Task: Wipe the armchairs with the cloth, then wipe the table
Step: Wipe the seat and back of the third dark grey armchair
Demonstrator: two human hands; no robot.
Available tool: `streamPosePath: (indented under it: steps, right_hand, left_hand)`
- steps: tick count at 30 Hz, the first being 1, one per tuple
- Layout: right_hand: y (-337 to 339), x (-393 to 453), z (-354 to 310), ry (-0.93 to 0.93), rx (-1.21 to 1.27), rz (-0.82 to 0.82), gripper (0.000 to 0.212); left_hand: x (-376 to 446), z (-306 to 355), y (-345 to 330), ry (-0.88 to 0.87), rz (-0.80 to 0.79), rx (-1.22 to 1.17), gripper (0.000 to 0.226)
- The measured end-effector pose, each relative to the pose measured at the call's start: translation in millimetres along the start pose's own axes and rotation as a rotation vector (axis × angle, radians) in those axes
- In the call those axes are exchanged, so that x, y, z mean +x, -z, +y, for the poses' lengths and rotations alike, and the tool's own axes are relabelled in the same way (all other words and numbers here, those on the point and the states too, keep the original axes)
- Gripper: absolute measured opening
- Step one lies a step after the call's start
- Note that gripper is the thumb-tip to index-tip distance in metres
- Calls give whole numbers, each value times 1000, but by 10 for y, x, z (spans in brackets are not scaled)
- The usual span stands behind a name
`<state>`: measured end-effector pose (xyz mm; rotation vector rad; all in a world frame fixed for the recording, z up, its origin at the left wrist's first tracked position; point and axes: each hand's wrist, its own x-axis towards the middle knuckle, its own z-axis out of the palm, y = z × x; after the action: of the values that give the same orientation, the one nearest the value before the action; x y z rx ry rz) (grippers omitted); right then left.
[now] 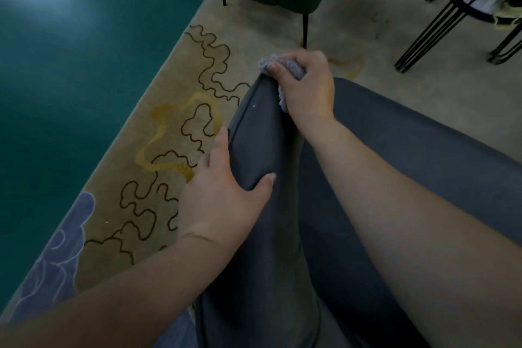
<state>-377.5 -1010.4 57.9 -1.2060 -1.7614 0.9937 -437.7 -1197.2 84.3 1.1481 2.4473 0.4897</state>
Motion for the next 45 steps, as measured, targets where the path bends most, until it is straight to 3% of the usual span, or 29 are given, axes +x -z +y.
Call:
streamPosePath:
  steps: [5, 8, 13, 21, 25, 28, 37, 39, 42, 45]
  right_hand:
    - [19, -640, 33, 285, -23, -166, 17]
    - [-44, -399, 1, 345, -104, -177, 21]
    - [-170, 179, -8, 101, -90, -9, 12]
    - [3, -837, 164, -2, 172, 19, 16]
    - [-67, -112, 179, -204, 176, 151, 8]
    - [-60, 183, 261, -290, 220, 161, 5]
    - [190, -1628, 212, -278, 397, 43, 14]
    - [149, -1407, 256, -286, 349, 72, 13]
    - [47, -751, 368, -425, 281, 246, 11]
    - [-6, -563, 455, -464, 247, 256, 9]
  left_hand:
    - [14, -5, 2, -19, -15, -1, 97]
    - [28, -10, 7, -11, -14, 2, 96]
    - [11, -2, 1, 6, -11, 5, 96]
    - [16, 2, 27, 6, -42, 17, 97]
    - [13, -5, 14, 17, -41, 26, 97]
    - [19, -3, 7, 19, -26, 5, 98]
    - [13, 8, 14, 30, -34, 13, 97]
    - [10, 3, 11, 26, -30, 9, 97]
    - [16, 4, 7, 7, -13, -9, 96]
    - [34, -7, -7, 5, -9, -5, 96]
